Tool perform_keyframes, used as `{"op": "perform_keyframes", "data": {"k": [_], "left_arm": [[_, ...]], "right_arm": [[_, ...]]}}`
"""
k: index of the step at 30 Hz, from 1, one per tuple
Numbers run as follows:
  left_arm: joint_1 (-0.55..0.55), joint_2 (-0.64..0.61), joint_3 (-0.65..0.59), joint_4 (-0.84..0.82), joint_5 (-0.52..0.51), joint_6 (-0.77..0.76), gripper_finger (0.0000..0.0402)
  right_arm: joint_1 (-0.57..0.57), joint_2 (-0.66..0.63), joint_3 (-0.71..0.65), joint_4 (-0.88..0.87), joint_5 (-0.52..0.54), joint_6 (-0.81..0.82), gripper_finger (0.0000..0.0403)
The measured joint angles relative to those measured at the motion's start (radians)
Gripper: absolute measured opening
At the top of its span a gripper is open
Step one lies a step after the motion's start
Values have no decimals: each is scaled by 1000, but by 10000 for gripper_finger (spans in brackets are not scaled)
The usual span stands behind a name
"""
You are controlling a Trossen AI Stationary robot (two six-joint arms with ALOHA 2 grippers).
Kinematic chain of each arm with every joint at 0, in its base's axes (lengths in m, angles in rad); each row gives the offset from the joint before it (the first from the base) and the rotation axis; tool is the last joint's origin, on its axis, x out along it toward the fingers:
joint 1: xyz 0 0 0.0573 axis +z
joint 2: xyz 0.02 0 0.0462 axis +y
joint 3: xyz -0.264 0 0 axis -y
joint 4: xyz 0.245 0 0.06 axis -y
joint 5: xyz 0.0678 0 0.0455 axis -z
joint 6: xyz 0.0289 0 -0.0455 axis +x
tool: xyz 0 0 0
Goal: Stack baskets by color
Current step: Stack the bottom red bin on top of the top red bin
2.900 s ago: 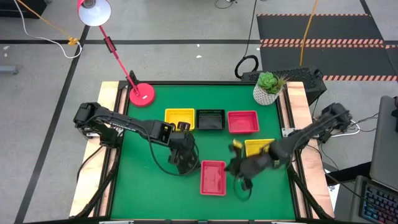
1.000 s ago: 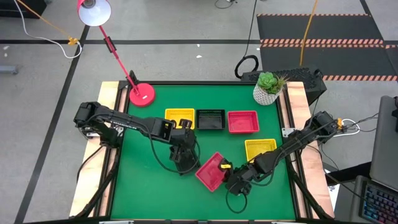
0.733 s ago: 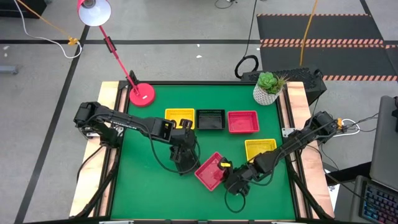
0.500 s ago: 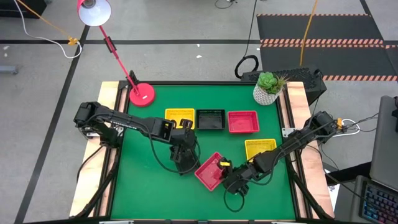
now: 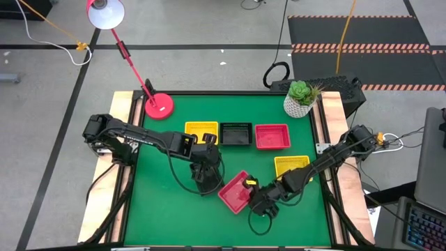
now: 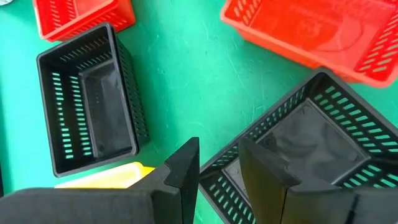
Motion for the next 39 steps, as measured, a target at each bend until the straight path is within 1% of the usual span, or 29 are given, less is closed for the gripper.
{"op": "perform_keyframes", "data": {"k": [5, 8, 15, 18, 24, 27, 31, 34, 39], "left_arm": [[0, 0, 0, -2, 0, 0, 115], [0, 0, 0, -3, 0, 7, 115], [0, 0, 0, -3, 0, -4, 115], [0, 0, 0, -4, 0, -29, 115], [-8, 0, 0, -13, 0, -90, 115], [-18, 0, 0, -13, 1, -112, 115], [-36, 0, 0, -13, 1, -136, 115], [-53, 0, 0, -13, 1, -164, 115], [-88, 0, 0, -32, 2, -224, 115]], "right_arm": [[1, -21, 0, -2, 2, 53, 15], [5, -51, 0, -13, 7, 101, 9], [40, -145, 0, -103, 126, 192, 8], [53, -186, 0, -128, 153, 194, 7], [74, -243, 0, -194, 259, 199, 5], [75, -260, 10, -248, 293, 224, 5], [75, -265, 72, -379, 332, 271, 5], [75, -265, 106, -466, 397, 302, 5], [75, -265, 136, -562, 426, 304, 5]]}}
